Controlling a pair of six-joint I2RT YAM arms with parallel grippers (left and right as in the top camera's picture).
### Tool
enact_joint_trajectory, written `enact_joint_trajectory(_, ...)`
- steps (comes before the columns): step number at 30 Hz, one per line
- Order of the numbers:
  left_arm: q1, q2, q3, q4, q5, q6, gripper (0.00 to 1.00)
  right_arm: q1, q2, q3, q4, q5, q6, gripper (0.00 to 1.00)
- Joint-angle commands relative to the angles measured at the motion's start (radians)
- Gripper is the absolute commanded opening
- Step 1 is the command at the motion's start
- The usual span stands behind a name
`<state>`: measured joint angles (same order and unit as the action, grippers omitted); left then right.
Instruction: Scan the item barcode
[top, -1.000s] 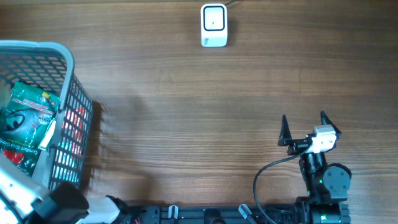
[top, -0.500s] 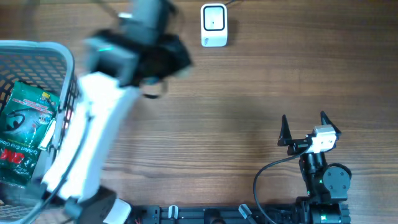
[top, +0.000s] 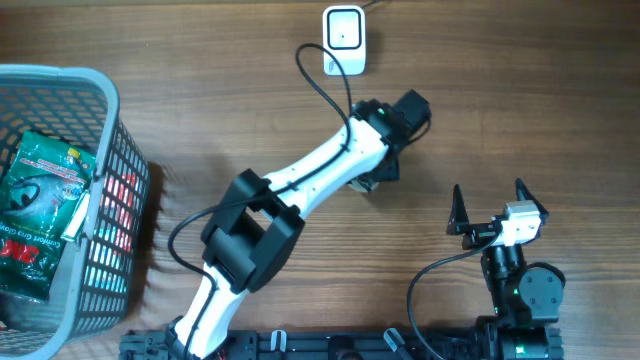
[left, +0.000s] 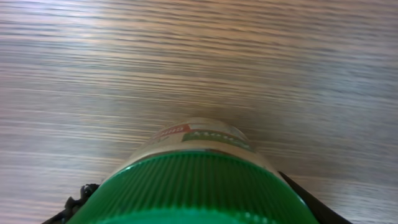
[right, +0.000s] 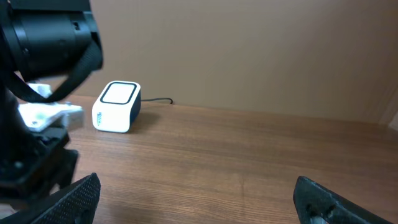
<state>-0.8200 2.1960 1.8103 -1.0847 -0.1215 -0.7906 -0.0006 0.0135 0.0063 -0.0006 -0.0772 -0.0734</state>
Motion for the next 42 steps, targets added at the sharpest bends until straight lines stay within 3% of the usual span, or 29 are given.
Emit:
enact_joint_trajectory(1, -0.041, -0.001, 0.004, 0.053, 0.001, -0.029, 0.69, 0.004, -0.006, -0.001, 0.003, 0.01, -0.005, 1.0)
enact_joint_trajectory(3, -0.047, -0.001, 0.004, 0.068, 0.0, -0.029, 0.77, 0.004, -0.006, -0.001, 0.003, 0.01, -0.005, 1.0)
enact_joint_trajectory(4, -0.048, -0.002, 0.004, 0.067, 0.0, -0.029, 0.98, 0.004, -0.006, -0.001, 0.003, 0.01, -0.006, 1.0)
enact_joint_trajectory(8, -0.033, -0.045, 0.014, 0.007, -0.033, -0.024, 1.0, 0.004, -0.006, -0.001, 0.003, 0.01, -0.005, 1.0)
enact_joint_trajectory(11, 0.01, -0.153, 0.119, -0.121, -0.183, -0.009, 1.0, 0.004, -0.006, -0.001, 0.003, 0.01, -0.005, 1.0)
enact_joint_trajectory(15, 0.096, -0.32, 0.332, -0.19, -0.195, 0.136, 1.0, 0.004, -0.006, -0.001, 0.003, 0.01, -0.005, 1.0)
enact_joint_trajectory(18, 0.251, -0.495, 0.504, -0.245, -0.194, 0.155, 1.0, 0.004, -0.006, -0.001, 0.003, 0.01, -0.005, 1.0)
enact_joint_trajectory(21, 0.443, -0.637, 0.512, -0.327, -0.2, 0.143, 1.0, 0.004, -0.006, -0.001, 0.003, 0.01, -0.005, 1.0)
enact_joint_trajectory(22, 0.514, -0.667, 0.512, -0.375, -0.223, 0.096, 1.0, 0.004, -0.006, -0.001, 0.003, 0.01, -0.006, 1.0)
enact_joint_trajectory(24, 0.743, -0.71, 0.512, -0.567, -0.337, -0.146, 1.0, 0.004, -0.006, -0.001, 0.003, 0.01, -0.005, 1.0)
enact_joint_trajectory(25, 0.826, -0.713, 0.507, -0.6, -0.344, -0.188, 1.0, 0.004, -0.006, -0.001, 0.003, 0.01, -0.006, 1.0)
enact_joint_trajectory(28, 1.073, -0.718, 0.435, -0.599, -0.214, -0.164, 1.0, 0.004, -0.006, -0.001, 0.003, 0.01, -0.005, 1.0)
enact_joint_trajectory(32, 1.271, -0.702, 0.251, -0.599, -0.182, -0.274, 0.99, 0.004, -0.006, -0.001, 0.003, 0.01, -0.005, 1.0)
enact_joint_trajectory(34, 1.32, -0.696, 0.118, -0.586, -0.183, -0.367, 1.0, 0.004, -0.006, -0.001, 0.003, 0.01, -0.005, 1.0)
enact_joint_trajectory(36, 1.361, -0.696, -0.079, -0.526, -0.19, -0.567, 1.0, 0.004, -0.006, -0.001, 0.003, 0.01, -0.005, 1.0)
enact_joint_trajectory(38, 1.371, -0.696, -0.209, -0.439, -0.19, -0.673, 1.0, 0.004, -0.006, -0.001, 0.003, 0.01, -0.005, 1.0)
enact_joint_trajectory(42, 1.371, -0.696, -0.459, -0.147, -0.19, -0.713, 1.0, 0.004, -0.006, -0.001, 0.003, 0.01, -0.005, 1.0)
